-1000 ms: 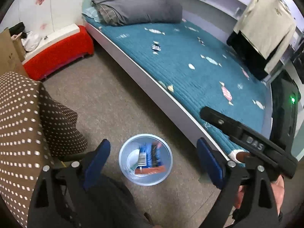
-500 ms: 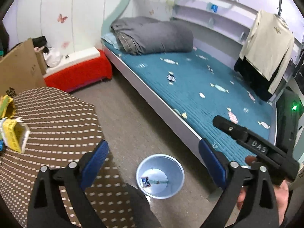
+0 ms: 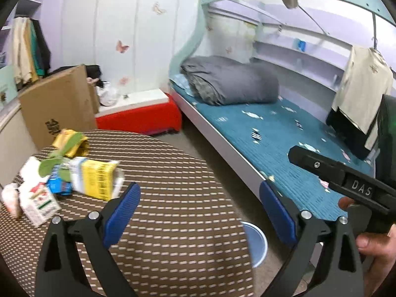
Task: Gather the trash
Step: 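Move both tools back over the table, then grasp the yellow milk carton with the right tool while the left tool grasps the white medicine box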
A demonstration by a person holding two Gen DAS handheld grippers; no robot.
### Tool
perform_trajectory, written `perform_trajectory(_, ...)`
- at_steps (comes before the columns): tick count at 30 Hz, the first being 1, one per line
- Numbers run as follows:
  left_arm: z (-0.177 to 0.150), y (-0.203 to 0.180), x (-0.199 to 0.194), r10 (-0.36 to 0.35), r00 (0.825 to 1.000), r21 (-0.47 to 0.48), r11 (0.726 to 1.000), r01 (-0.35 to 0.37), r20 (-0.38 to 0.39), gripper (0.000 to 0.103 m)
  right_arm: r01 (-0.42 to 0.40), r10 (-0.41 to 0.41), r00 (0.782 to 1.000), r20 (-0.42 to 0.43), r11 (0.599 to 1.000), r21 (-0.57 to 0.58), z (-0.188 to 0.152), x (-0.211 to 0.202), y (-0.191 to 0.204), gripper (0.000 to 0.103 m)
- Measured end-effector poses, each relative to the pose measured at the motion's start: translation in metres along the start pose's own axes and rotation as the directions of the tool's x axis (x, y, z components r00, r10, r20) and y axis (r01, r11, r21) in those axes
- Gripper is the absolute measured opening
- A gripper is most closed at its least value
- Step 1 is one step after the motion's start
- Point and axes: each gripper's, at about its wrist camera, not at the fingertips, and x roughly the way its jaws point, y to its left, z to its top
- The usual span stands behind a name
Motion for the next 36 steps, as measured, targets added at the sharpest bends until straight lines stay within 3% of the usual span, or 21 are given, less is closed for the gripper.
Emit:
perform_trajectory(11,-0.019,0.091,-0.034,0.130,0.991,-0.108,0.986,-0.126,0.028,0.095,-0.107,0.097,0.993,-0.073,0.984,-0.141,-0.004,0.035,0.083,0.097)
perform_trajectory(20,-0.044,0.161,-0.046,0.249,0.968,-0.152,0.958,-0.245,0.011,0.095,-0.205,0.155,0.967,-0.202,0.946,-0.253,-0.019,0.088,0.133,0.097)
perform_trajectory(27,-0.069,0.201,-0.040,0.327,0.944,-0.163,0.930,-0.330,-0.045,0.095,-0.279,0.133,0.922,-0.363,0.880,-0.384,-0.041,0.157,0.173,0.097)
perform_trajectory(36,-0.072,0.236,-0.033,0.334,0.940,-0.141,0.930,-0.340,-0.065,0.095,-0.402,0.152,0.870,-0.469,0.770,-0.496,-0.045,0.217,0.215,0.097)
